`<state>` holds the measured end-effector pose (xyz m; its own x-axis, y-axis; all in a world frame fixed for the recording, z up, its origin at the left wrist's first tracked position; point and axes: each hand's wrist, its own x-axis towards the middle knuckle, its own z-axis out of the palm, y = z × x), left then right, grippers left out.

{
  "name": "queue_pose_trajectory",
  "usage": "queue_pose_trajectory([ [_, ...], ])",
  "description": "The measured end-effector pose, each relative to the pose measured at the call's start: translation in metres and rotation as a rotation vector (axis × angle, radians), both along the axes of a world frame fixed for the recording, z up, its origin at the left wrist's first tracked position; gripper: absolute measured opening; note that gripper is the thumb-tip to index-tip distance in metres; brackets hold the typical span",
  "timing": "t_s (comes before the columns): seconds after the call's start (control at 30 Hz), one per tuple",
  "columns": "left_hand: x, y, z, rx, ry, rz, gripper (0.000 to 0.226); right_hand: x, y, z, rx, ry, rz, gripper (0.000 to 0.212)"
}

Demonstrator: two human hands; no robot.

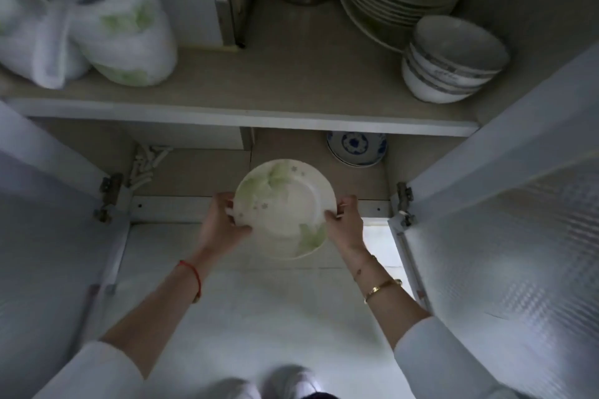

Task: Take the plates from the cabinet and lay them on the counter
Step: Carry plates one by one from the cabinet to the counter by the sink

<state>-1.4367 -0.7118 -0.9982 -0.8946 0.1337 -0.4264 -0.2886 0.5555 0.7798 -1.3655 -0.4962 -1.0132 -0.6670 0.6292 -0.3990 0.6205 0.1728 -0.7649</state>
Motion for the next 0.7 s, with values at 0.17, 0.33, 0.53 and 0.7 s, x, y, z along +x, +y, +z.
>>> queue_pose_trajectory([
  [0.17, 0.054, -0.028, 0.09, -0.078, -0.05, -0.055, 0.1, 0.058, -0.026, 0.095, -0.047, -0.079, 0.006, 0.021],
  [0.33, 0.102, -0.051, 0.195, -0.113, -0.001, -0.095, 0.087, 0.104, -0.046, 0.196, -0.065, -0.095, 0.027, 0.02],
  [0.53, 0.147, -0.072, 0.33, 0.006, -0.06, -0.058, 0.087, 0.152, -0.055, 0.335, -0.169, -0.093, 0.001, 0.022],
  [0.7, 0.177, -0.077, 0.444, 0.058, -0.034, -0.088, 0.092, 0.188, -0.055, 0.451, -0.193, -0.029, -0.052, 0.025],
])
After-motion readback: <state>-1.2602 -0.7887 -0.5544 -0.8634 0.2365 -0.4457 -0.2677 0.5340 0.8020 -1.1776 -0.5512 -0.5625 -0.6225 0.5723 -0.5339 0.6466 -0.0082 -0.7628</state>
